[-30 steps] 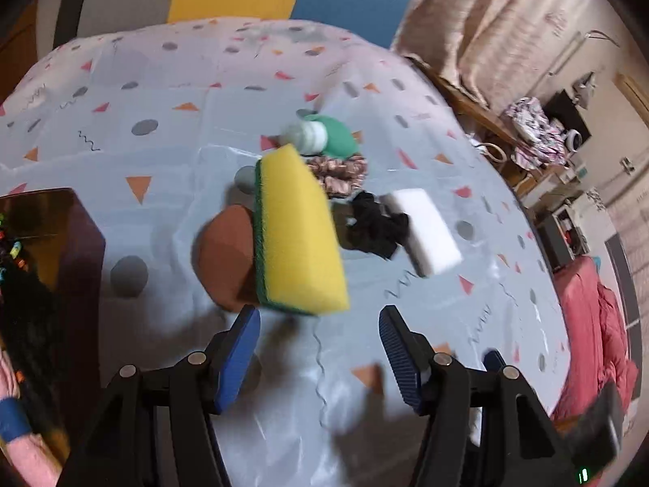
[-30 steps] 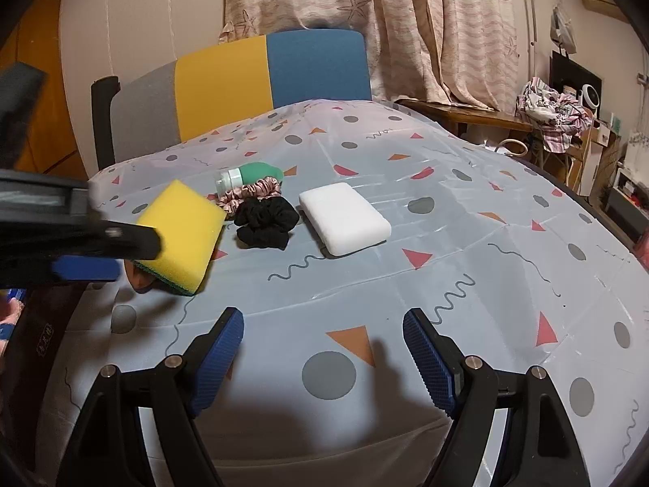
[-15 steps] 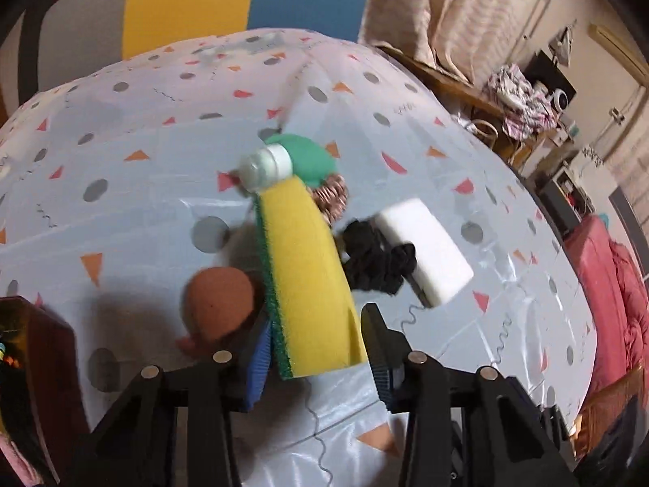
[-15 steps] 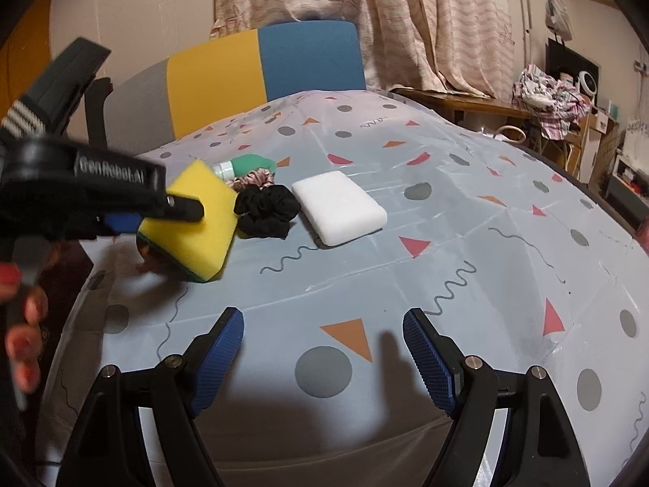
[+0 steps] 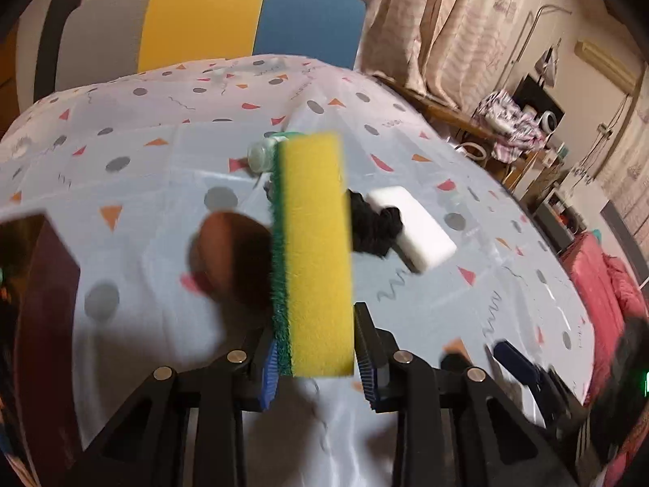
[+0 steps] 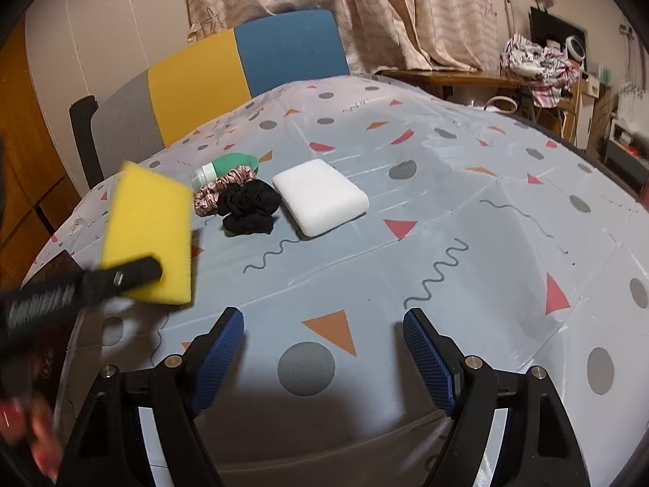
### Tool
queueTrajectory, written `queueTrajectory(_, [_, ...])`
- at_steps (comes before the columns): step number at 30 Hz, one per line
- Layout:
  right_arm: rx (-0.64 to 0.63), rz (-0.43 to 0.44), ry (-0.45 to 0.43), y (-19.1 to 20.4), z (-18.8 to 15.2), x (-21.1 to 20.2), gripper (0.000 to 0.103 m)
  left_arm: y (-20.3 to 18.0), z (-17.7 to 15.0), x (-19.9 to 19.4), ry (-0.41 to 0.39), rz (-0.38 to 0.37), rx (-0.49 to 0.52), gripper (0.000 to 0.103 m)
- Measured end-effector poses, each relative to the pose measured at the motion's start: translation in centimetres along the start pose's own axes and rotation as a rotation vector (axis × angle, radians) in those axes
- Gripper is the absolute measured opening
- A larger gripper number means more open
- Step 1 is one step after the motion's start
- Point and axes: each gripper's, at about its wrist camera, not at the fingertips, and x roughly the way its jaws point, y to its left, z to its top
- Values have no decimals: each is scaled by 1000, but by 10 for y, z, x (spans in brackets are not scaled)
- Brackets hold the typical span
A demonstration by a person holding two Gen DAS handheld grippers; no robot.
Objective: Organize soft objects
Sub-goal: 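Lift the yellow sponge up off the table with the left tool, then grasp the white block with the right tool while the left tool holds the sponge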
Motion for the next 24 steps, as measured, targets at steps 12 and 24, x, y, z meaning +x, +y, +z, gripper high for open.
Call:
queueTrajectory(12, [-142,-47,16,-2,76,25,82,17,-37,-6,-13,-52,-65,29])
queueTrajectory(24, [-309,-58,164,15,90,104,76,10,-44,-5,-23,-74,-9,28])
